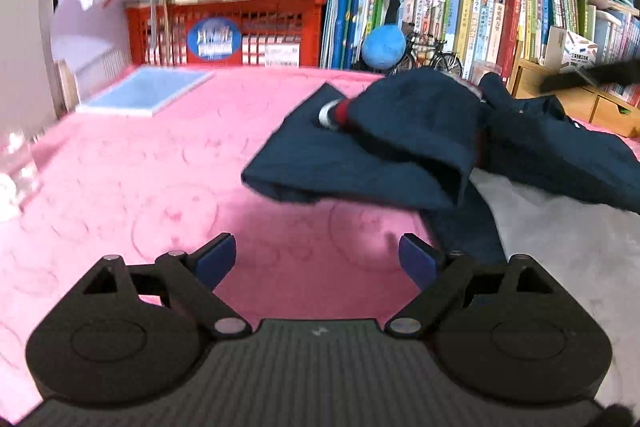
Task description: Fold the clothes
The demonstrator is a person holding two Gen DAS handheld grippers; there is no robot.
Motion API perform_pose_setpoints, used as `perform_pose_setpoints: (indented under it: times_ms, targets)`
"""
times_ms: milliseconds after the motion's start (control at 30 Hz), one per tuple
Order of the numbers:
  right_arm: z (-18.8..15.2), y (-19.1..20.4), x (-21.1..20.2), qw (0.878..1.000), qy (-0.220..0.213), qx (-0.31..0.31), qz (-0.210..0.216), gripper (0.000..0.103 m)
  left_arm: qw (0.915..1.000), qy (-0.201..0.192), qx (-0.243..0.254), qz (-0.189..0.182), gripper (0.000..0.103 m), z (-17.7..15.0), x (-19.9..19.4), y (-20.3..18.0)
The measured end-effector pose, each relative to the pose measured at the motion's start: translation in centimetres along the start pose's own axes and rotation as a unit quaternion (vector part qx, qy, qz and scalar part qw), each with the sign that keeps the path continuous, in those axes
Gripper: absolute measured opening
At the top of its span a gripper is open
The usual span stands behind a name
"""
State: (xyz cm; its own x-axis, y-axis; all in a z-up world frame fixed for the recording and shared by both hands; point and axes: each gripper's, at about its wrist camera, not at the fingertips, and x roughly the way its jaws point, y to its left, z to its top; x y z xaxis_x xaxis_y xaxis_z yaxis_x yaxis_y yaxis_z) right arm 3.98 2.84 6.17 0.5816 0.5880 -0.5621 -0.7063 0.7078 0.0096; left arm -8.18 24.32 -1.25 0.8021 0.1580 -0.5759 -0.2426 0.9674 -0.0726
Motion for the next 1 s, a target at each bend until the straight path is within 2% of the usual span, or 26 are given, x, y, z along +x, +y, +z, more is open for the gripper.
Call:
perform_pose_setpoints:
  times_ms: [67,133,200,233,267,300,333,433,600,667,733,800,833,867,900,933,967,1000]
  targets:
    - [2.2,3.4,3.3,0.999,0.004,-0.015,0.035,0.103,0.9999,0.002,-0.014,-0.001,0.089,-0.1,0.2,0.5]
    - [3.4,6.4,6.9,0.998,0.022,-0.038,0.050,0.103,0.9999,0.000,-0.014,-0.002,0.089,-0.1,0.1,0.5]
    - [3.4,8.8,10.6,0.995,0.052,-0.076,0.024,0.103,0.9999,-0.002,-0.013,-0.004,0.089,0.0,0.1,0.5]
    - [3.2,9.5,12.1,0.994,0.068,-0.090,0.001,0.097,0.9999,-0.004,-0.014,-0.008,0.089,0.0,0.1,0.5]
    - [2.8,9.8,13.1,0.992,0.077,-0.095,-0.020,0.086,0.9998,-0.006,-0.016,-0.008,0.089,-0.2,0.0,0.5]
    - [2.3,9.5,13.5,0.993,0.079,-0.085,-0.030,0.046,0.9998,-0.008,-0.017,-0.009,0.089,-0.2,0.0,0.6]
    - [2.2,8.4,13.0,0.996,0.073,-0.048,-0.019,0.024,0.9997,-0.010,-0.018,-0.010,0.089,-0.3,0.0,0.6]
    - [2.4,5.2,9.8,0.999,0.037,0.037,-0.005,0.017,0.9997,-0.009,-0.019,-0.014,0.089,-0.3,0.1,0.6]
    - [2.0,-1.0,0.0,0.993,-0.073,0.088,-0.040,0.017,0.9997,-0.006,-0.020,-0.012,0.089,-0.3,0.1,0.6]
    - [1.0,-3.6,-3.5,0.986,-0.107,0.104,-0.074,0.017,0.9998,-0.005,-0.018,-0.009,0.089,-0.3,0.1,0.5]
    - [-0.7,-6.4,-5.2,0.979,-0.106,0.118,-0.126,0.018,0.9999,-0.002,-0.013,-0.005,0.090,-0.2,0.2,0.3]
    - [-2.4,-8.0,-5.0,0.975,-0.074,0.137,-0.158,0.021,1.0000,0.002,-0.003,0.002,0.090,-0.2,0.3,-0.1]
    - [-3.1,-8.4,-4.8,0.974,-0.058,0.142,-0.165,0.027,1.0000,0.003,0.001,0.006,0.090,-0.3,0.3,-0.3]
    - [-3.6,-7.8,-4.3,0.979,-0.050,0.130,-0.152,0.036,1.0000,0.003,0.004,0.008,0.090,-0.3,0.3,-0.4]
    - [-3.6,-6.3,-3.6,0.985,-0.051,0.097,-0.135,0.067,0.9999,0.003,0.007,0.010,0.090,-0.3,0.3,-0.5]
    - [-3.7,-4.7,-2.9,0.990,-0.052,0.062,-0.119,0.094,0.9999,0.002,0.007,0.013,0.090,-0.3,0.3,-0.5]
    - [-3.4,-2.4,-1.8,0.992,-0.061,0.015,-0.106,0.098,0.9999,0.002,0.006,0.015,0.090,-0.3,0.3,-0.4]
    - [-3.2,-0.3,-0.7,0.993,-0.069,-0.031,-0.093,0.098,0.9999,0.001,0.004,0.017,0.090,-0.3,0.3,-0.4]
